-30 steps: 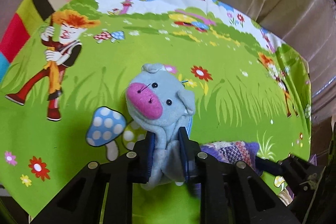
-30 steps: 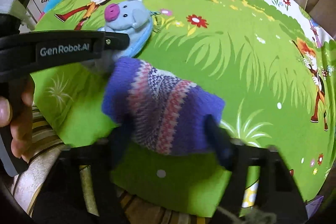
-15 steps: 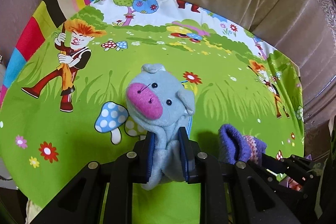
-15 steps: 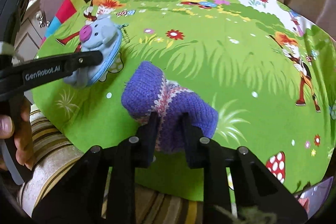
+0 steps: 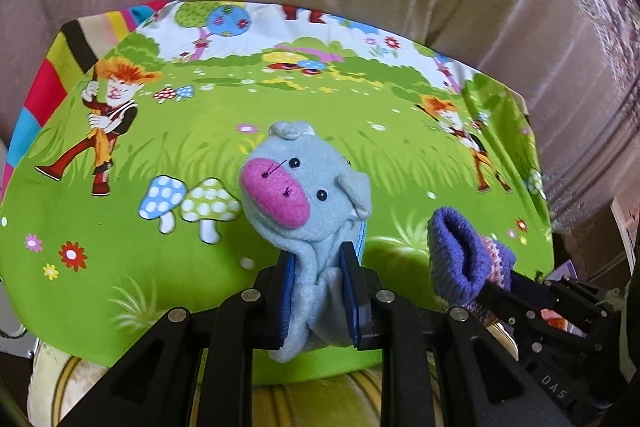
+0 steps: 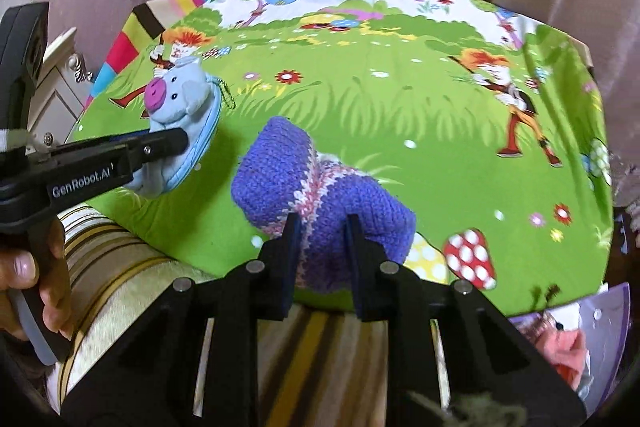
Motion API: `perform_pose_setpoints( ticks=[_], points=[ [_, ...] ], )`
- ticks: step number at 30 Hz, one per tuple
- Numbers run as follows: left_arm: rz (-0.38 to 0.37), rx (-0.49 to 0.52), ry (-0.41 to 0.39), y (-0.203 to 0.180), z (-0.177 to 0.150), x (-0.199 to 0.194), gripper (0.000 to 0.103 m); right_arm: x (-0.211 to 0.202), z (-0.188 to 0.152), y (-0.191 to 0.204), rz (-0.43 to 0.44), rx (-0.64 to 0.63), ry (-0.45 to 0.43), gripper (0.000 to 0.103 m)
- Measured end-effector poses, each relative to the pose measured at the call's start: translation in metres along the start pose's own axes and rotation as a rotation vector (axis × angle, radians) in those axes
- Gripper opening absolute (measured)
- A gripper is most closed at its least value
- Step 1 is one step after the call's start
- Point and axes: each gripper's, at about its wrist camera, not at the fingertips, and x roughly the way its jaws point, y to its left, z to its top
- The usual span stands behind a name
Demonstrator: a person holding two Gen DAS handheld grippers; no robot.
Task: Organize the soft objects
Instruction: 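Lift and carry the pig plush and purple mitten over the box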
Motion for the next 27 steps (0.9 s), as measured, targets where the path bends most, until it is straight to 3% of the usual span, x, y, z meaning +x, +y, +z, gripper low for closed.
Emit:
perform_pose_setpoints(
  ticks=[16, 27],
  points=[
    [-0.103, 0.156, 0.01, -0.098, -0.033, -0.023, 0.022, -0.086, -0.051, -0.061, -0.137, 0.116, -0.079, 0.026],
    [-0.19, 0.276, 0.011, -0.17, -0.055, -0.035, 0.023, -0.147, -0.096, -0.121, -0.279, 0.228, -0.119, 0.026]
  ],
)
